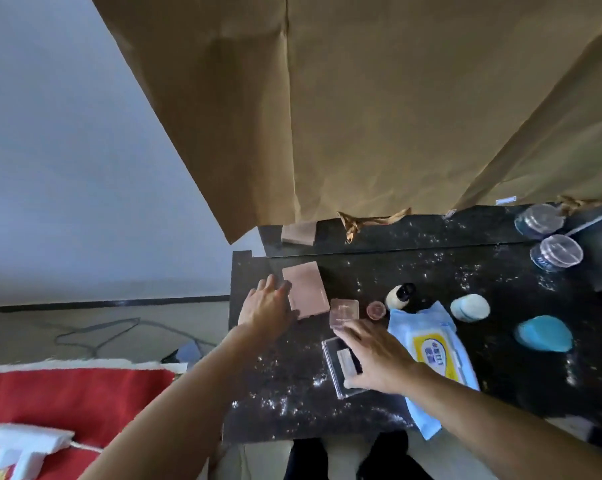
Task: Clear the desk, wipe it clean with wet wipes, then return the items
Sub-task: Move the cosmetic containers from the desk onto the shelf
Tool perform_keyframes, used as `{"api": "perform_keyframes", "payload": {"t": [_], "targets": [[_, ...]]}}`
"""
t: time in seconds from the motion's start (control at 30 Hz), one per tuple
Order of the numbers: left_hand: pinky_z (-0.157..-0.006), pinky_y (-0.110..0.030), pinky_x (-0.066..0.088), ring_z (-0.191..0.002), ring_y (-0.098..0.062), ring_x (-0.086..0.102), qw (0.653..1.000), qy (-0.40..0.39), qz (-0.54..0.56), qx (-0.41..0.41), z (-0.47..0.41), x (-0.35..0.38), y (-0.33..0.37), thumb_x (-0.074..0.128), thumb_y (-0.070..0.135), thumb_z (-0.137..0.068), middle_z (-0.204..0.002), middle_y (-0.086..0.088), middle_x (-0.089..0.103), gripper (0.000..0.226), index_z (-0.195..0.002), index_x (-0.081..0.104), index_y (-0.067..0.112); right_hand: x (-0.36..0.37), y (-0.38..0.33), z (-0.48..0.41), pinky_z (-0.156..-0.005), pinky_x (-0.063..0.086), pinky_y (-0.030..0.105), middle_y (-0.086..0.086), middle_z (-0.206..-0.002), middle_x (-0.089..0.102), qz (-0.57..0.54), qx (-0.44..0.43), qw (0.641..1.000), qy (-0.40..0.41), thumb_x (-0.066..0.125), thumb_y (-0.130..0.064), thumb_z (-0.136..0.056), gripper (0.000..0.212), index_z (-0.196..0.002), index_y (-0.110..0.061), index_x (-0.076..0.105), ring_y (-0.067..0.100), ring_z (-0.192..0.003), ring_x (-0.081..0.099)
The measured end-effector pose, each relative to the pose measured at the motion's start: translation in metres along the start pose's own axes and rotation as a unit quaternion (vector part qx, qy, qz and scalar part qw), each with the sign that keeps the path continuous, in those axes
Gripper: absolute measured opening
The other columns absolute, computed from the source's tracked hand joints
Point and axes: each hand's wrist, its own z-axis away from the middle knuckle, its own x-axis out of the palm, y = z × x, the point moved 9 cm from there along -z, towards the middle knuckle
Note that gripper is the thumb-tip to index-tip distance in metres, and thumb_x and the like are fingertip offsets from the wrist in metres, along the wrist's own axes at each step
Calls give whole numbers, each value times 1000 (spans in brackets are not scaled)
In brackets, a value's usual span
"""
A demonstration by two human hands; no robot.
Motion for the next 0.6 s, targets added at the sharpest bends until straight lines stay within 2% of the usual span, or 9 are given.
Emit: {"api": "perform_keyframes", "payload": {"t": [0.17, 0.3, 0.43, 0.5, 0.6], "targets": [[-107, -39, 35, -129, -27, 38, 998, -28, -18, 51, -44, 16, 5, 69, 54, -76, -144, -7, 34, 86, -142, 29, 16, 15, -1, 1, -96, 42, 40, 0, -138, 37, 21, 14, 999, -22, 74, -53, -54, 103, -141, -16, 32, 22, -125, 35], [-105, -39, 35, -130, -27, 37, 996, -50, -36, 68, -60, 29, 7, 77, 51, -68, -144, -8, 35, 94, -141, 30, 15, 18, 1, -4, -94, 41, 42, 1, -138, 37, 66, 37, 997, -30, 78, -54, -52, 108, -140, -15, 29, 24, -126, 34], [-105, -41, 35, -131, -29, 36, 995, -77, -29, 55, -69, 33, 7, 83, 46, -61, -143, -10, 35, 108, -145, 22, 17, 19, 8, -3, -100, 35, 43, 6, -142, 32, 67, 81, 994, -34, 77, -56, -54, 113, -143, -13, 23, 28, -135, 21], [-103, -42, 37, -127, -31, 39, 996, -73, -32, 43, -70, 30, 9, 85, 47, -58, -139, -12, 38, 113, -145, 20, 18, 20, 10, 0, -98, 36, 43, 7, -133, 40, 68, 95, 993, -27, 77, -57, -55, 111, -142, -13, 24, 29, -129, 28], [-98, -40, 40, -119, -32, 43, 998, -51, -37, 17, -63, 26, 10, 86, 47, -55, -129, -13, 39, 113, -142, 22, 18, 23, 12, 9, -87, 39, 40, 6, -116, 50, 61, 116, 991, -9, 77, -57, -54, 105, -138, -15, 29, 26, -109, 42]]}}
